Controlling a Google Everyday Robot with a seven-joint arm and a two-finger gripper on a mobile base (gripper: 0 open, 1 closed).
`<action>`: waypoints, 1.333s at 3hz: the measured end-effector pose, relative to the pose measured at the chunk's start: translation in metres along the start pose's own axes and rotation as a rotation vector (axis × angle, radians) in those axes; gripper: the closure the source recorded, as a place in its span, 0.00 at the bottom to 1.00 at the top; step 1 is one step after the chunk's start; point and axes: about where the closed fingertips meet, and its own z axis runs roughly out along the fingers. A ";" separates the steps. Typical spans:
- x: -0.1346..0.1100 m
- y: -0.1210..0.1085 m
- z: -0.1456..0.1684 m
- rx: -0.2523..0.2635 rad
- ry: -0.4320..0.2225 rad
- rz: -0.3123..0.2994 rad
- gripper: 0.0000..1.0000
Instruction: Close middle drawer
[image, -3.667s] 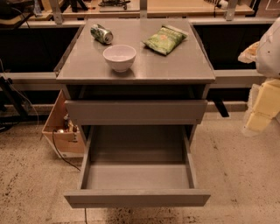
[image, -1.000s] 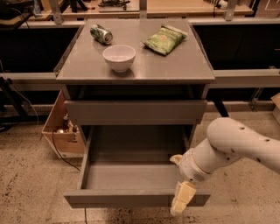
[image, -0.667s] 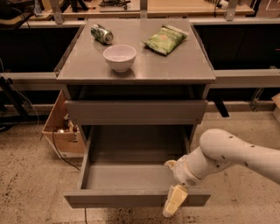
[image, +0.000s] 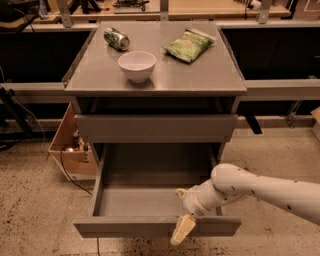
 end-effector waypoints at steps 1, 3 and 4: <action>0.003 -0.025 0.034 0.020 -0.054 -0.030 0.00; -0.003 -0.051 0.057 0.090 -0.099 -0.067 0.27; -0.012 -0.057 0.056 0.112 -0.108 -0.088 0.49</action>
Offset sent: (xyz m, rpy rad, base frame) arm 0.0533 0.0307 -0.0535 0.0887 -0.1297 -0.0215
